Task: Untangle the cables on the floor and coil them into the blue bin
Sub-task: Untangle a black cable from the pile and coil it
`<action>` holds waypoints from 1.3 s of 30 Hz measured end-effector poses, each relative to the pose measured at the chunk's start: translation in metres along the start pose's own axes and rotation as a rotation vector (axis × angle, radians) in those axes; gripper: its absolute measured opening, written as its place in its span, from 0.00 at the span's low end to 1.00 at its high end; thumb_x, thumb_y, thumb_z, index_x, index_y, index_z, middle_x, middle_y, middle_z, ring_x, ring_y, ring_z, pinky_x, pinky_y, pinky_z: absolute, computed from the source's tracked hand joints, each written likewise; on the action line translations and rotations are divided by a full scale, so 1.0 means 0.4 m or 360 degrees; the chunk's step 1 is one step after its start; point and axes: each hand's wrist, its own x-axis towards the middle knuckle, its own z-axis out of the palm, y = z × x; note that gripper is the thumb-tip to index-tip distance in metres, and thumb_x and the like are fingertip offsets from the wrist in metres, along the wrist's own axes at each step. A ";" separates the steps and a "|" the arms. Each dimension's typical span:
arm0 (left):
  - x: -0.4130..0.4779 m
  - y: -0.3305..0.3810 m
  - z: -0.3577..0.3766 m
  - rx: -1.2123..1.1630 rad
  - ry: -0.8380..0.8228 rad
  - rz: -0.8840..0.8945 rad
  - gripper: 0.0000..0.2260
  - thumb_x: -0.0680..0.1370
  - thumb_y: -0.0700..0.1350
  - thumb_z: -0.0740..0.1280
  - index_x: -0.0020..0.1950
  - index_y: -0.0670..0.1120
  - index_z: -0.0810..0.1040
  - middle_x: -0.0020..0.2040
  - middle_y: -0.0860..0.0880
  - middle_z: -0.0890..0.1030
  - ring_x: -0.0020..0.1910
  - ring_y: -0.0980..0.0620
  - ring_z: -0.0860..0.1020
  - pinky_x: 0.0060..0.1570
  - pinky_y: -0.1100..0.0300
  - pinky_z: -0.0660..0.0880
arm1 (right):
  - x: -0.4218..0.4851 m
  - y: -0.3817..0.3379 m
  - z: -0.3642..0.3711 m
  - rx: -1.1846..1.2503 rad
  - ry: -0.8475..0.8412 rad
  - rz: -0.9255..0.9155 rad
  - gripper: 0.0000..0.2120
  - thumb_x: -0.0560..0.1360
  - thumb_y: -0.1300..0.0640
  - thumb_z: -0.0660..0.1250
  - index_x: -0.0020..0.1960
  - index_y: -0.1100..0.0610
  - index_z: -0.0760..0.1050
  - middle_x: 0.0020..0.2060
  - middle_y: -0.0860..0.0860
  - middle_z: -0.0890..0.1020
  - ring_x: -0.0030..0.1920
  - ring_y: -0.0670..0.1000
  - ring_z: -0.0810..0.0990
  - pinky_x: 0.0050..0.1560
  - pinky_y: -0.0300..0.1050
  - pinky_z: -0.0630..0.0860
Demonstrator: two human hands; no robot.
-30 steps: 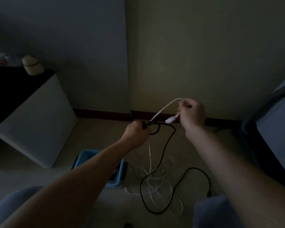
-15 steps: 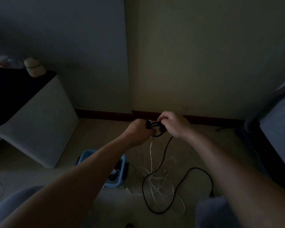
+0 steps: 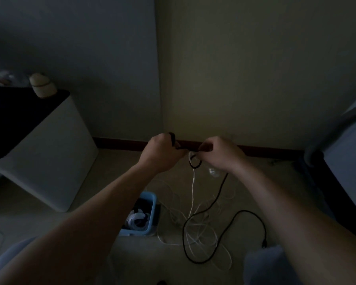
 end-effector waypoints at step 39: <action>0.021 -0.018 -0.046 -0.0868 -0.0115 -0.0329 0.19 0.76 0.53 0.72 0.32 0.40 0.78 0.27 0.42 0.74 0.29 0.44 0.72 0.36 0.52 0.70 | 0.001 0.021 -0.023 0.0791 -0.0277 -0.0197 0.13 0.81 0.51 0.64 0.40 0.50 0.81 0.26 0.42 0.77 0.28 0.43 0.73 0.31 0.38 0.67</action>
